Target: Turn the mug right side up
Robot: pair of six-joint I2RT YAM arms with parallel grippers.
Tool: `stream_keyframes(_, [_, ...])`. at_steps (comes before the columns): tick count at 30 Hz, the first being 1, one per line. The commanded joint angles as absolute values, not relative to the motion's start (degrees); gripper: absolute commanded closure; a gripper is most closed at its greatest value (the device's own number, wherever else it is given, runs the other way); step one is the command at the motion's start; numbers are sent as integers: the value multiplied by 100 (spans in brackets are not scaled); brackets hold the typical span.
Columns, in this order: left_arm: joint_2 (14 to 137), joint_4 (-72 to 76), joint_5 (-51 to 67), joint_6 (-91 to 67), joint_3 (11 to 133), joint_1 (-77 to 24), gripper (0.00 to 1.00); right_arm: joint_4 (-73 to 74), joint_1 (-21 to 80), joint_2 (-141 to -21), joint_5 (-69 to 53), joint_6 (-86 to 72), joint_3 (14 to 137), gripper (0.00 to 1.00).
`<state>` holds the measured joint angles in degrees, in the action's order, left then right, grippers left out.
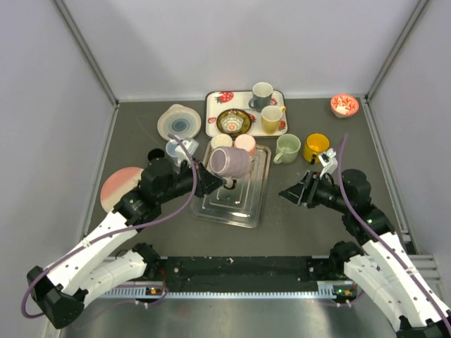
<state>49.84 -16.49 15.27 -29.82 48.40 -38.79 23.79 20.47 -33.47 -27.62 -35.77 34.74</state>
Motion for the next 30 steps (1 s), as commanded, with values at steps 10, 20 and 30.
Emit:
stream_keyframes(10, [4851,4059,2434,-6090,3586,-3902,100,-2860,2083,-3146,-4561,-6758,2022,21])
stream_keyframes(20, [5475,4640,2426,-6284,3682,-4377,100,-4562,2267,-4060,-4869,-7542,2311,22])
stream_keyframes(30, [5880,4632,2391,-6170,3867,-4710,100,-4069,2593,-4421,-4746,-7022,2918,23])
